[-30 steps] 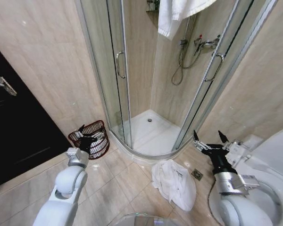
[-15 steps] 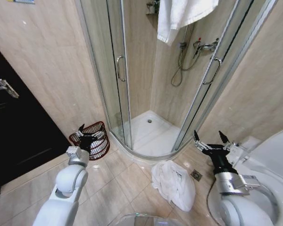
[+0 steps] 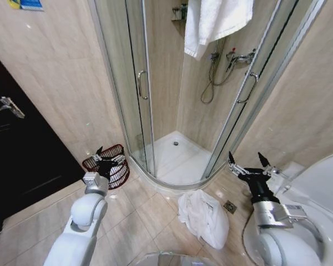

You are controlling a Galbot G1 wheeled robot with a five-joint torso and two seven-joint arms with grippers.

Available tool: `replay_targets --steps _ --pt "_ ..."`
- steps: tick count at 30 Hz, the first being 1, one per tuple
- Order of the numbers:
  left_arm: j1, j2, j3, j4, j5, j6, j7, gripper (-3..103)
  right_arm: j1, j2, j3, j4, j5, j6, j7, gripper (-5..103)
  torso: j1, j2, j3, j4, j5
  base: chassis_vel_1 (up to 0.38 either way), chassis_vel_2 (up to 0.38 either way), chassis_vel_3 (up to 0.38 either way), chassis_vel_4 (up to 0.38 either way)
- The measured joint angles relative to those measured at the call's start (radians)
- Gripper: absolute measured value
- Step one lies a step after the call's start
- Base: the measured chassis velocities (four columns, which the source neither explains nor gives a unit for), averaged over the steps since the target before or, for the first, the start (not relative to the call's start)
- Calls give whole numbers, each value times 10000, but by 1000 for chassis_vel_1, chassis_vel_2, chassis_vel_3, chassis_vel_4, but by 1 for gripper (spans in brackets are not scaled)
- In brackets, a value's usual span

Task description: Discard the used towel into the hamper.

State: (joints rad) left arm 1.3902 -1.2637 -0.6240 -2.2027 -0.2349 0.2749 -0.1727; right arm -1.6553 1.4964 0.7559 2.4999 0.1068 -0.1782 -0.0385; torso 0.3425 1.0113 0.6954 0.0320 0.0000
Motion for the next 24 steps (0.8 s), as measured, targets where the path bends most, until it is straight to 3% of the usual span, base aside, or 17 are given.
replay_targets --steps 24 --pt "-213 99 26 5 -55 240 -268 100 -53 -34 16 0 -20 55 -2 100 520 1155 637 0 -1 0 0 0 0"
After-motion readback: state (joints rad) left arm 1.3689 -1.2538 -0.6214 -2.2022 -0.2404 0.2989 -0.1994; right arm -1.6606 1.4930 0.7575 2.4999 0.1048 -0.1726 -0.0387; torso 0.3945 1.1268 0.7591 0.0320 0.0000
